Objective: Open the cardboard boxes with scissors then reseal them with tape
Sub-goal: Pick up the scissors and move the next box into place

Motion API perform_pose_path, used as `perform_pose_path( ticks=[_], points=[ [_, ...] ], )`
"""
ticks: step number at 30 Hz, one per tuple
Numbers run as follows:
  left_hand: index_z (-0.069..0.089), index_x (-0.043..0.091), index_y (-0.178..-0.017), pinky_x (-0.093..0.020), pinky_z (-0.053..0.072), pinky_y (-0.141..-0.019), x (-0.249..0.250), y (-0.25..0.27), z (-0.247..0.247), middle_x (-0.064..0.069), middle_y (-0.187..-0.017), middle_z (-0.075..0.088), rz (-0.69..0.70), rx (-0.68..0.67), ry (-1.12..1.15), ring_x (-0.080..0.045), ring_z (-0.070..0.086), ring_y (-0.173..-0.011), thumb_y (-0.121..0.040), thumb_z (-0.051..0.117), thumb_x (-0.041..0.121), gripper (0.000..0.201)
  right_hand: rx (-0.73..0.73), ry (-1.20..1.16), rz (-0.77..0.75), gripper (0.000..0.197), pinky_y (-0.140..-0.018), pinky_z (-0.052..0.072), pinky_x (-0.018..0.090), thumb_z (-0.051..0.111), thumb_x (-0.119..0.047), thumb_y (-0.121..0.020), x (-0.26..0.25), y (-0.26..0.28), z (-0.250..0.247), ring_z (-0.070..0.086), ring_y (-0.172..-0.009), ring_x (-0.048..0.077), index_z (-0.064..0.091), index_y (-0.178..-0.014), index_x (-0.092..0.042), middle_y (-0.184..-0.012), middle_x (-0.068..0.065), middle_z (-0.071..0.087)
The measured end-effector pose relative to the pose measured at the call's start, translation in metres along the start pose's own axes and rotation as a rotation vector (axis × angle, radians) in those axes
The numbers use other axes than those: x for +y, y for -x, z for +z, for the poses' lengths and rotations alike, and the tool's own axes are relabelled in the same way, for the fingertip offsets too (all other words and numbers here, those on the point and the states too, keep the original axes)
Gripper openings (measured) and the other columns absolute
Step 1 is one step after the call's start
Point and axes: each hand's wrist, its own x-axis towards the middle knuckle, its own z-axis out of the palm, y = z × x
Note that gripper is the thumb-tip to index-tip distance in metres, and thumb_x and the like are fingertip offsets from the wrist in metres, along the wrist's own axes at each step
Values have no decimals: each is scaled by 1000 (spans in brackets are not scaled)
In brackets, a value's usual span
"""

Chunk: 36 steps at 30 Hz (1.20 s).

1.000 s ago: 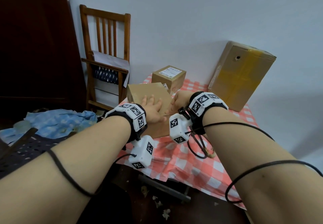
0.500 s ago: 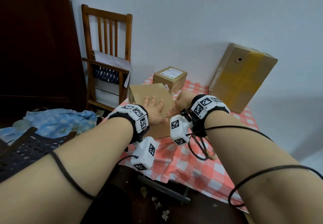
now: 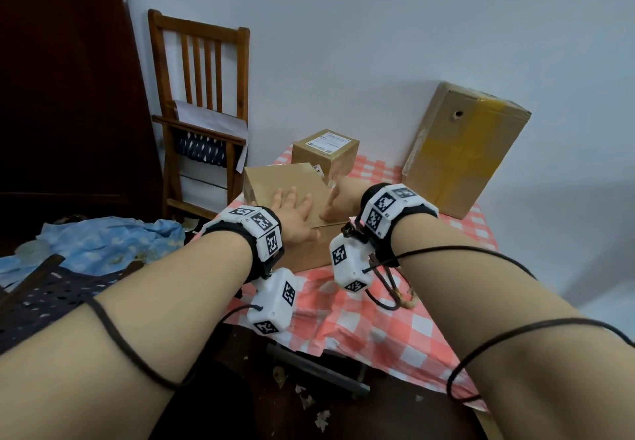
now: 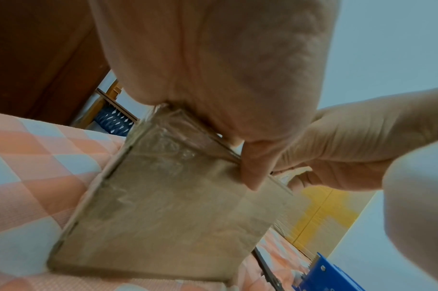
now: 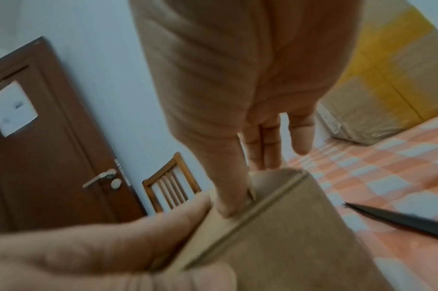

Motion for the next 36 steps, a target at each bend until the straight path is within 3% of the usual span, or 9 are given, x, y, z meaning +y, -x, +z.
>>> perform_pose_path(
  ticks=[4, 6, 9, 13, 17, 21, 28, 33, 36],
  points=[
    [-4, 27, -153, -54, -2, -114, 0, -2, 2, -3, -160, -17, -8, 19, 10, -26, -18, -146, -95, 47, 48, 81, 91, -119, -14, 25, -56, 42, 22, 75, -25, -80, 6, 2, 10, 55, -72, 15, 58, -72, -8, -72, 0, 55],
    [-4, 27, -153, -54, -2, -115, -1, -5, 3, -3, -160, -17, -7, 25, 9, -26, -18, -146, -94, 49, 50, 83, 109, -373, -18, 21, -49, 42, 20, 80, -20, -75, 17, 7, 10, 56, -65, 13, 66, -77, -5, -72, 2, 61],
    [-5, 27, -153, -53, -3, -115, -3, -6, 4, -3, -159, -18, 4, 29, 5, -27, -18, -146, -90, 53, 54, 89, 138, -806, 68, 16, -56, 52, 26, 77, -16, -78, 38, 15, 7, 62, -66, 17, 65, -76, -6, -77, 8, 66],
    [-3, 30, -153, -54, -3, -116, -3, -6, 5, -1, -160, -18, 4, 31, 14, -25, -18, -146, -86, 54, 61, 94, 139, -274, 260, 19, -81, 57, 41, 67, -19, -83, 77, 22, 14, 66, -81, 28, 64, -90, -2, -86, 13, 68],
    [-6, 31, -152, -56, -3, -114, -5, -7, 6, -1, -159, -19, 5, 29, -35, -25, -18, -146, -81, 58, 65, 101, -114, 149, 331, 37, -72, 52, 33, 79, -37, -72, 102, 40, 41, 60, -82, 23, 53, -84, -13, -75, 1, 57],
    [-7, 31, -152, -59, -1, -113, -4, -9, 10, 0, -159, -18, -2, 60, -81, -25, -17, -146, -83, 57, 62, 100, -155, 207, 295, 24, -72, 48, 29, 76, -22, -78, 107, 42, 56, 56, -82, 22, 58, -86, -7, -83, 4, 58],
    [-10, 24, -152, -59, 8, -115, -10, -19, 21, -4, -160, -14, 30, 148, -113, -27, -12, -147, -91, 53, 52, 92, -21, 26, 319, 42, -68, 45, 30, 49, -48, -92, 99, 50, 44, 52, -74, 22, 56, -96, -7, -81, 4, 55],
    [0, 30, -153, -59, -1, -113, -5, -15, 21, -4, -160, -13, -1, 166, -54, -20, -14, -147, -94, 36, 61, 76, 109, -222, 318, 13, -59, 48, 31, 61, -6, -83, 98, 50, 8, 52, -59, 22, 55, -71, -5, -68, 9, 57],
    [29, 25, -149, -51, 6, -118, -7, -14, 20, -17, -157, 8, -27, 308, 166, -30, 0, -146, -99, 36, 46, 55, 120, -573, 240, 21, -57, 51, 33, 73, -7, -80, 89, 47, 9, 60, -61, 25, 54, -73, -8, -75, 13, 66]
  ],
)
